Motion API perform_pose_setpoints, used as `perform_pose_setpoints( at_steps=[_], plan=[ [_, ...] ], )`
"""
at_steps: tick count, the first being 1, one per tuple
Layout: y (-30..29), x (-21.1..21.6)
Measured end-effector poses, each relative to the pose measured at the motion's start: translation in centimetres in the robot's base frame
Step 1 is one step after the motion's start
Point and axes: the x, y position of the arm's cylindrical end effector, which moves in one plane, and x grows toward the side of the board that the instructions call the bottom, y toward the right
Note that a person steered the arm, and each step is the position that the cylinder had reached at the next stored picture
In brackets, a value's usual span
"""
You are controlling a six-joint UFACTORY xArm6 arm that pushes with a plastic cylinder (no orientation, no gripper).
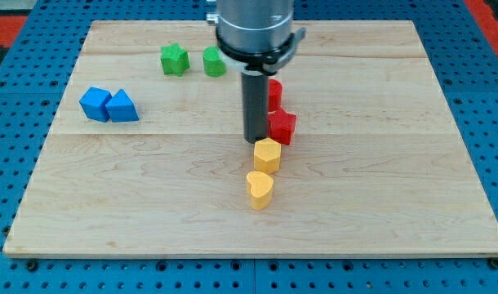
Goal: Place the arm below the green star
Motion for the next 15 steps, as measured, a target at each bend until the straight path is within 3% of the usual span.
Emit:
perform_pose_setpoints(
  at_steps=[2,3,4,6,8,10,11,12,15],
  plan=[
    [1.3,8.2],
    [1.3,7.9],
    [3.9,6.8],
    [-1.8,-6.2],
    [-5.9,-1.5],
    [-8.4,-1.6],
    [-8.4,-4.8],
    [-12.2,-4.8],
    [-11.6,-5.9]
  ],
)
